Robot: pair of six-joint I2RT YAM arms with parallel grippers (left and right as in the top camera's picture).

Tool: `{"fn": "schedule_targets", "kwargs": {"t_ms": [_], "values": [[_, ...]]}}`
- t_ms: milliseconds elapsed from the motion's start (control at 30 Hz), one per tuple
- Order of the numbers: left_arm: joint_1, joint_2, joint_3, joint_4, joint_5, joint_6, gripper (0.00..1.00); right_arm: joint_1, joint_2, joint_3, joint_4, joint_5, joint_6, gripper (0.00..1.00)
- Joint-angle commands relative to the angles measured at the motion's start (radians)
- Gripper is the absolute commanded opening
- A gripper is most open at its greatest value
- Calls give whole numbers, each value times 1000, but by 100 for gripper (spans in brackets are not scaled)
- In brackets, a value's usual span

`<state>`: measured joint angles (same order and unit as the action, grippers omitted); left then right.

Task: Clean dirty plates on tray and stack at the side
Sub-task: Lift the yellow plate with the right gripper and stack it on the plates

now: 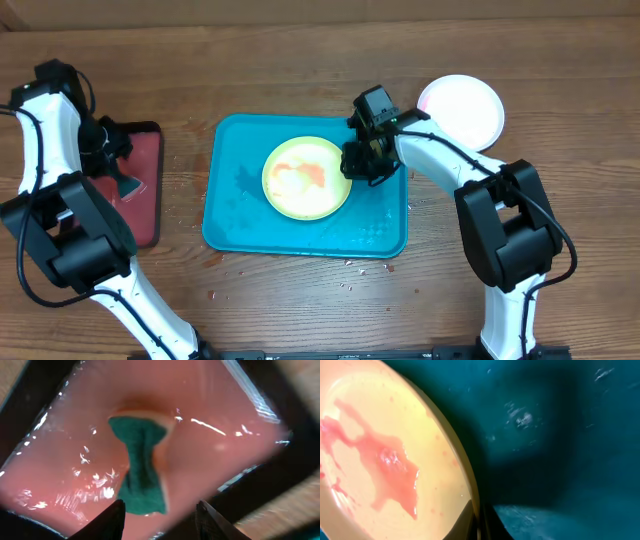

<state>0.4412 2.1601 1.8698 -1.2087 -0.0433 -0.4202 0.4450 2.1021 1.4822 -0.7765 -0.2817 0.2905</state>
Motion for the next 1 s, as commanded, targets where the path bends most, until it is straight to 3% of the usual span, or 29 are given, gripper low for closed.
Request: {"fn": "schedule_targets", "kwargs": {"t_ms": [0, 33, 67, 100, 233, 400, 600, 800, 967], "values": [[11, -91, 80, 6, 98, -6, 48, -3, -21, 153, -92, 173, -65, 4], [11, -104, 84, 10, 97, -7, 51, 0, -27, 194, -137, 227, -84, 4], [11, -116, 85, 14, 97, -7, 69, 5, -33, 238, -184, 289, -103, 4], [11, -123, 85, 16, 97, -7, 100, 10, -37, 269, -216, 334, -116, 4], [9, -122, 84, 11, 97, -7, 100, 59, -53, 410, -348, 613, -165, 4], [8, -122, 84, 11, 96, -7, 100, 166, -61, 528, -396, 1009, -190, 4], [10, -122, 84, 11, 96, -7, 100, 311, -61, 557, -272, 1397, -532, 4], [9, -122, 84, 11, 96, -7, 100, 398, -61, 557, -120, 1548, -802, 4], [9, -122, 84, 11, 96, -6, 100, 429, -61, 557, -114, 1549, -875, 4]]}}
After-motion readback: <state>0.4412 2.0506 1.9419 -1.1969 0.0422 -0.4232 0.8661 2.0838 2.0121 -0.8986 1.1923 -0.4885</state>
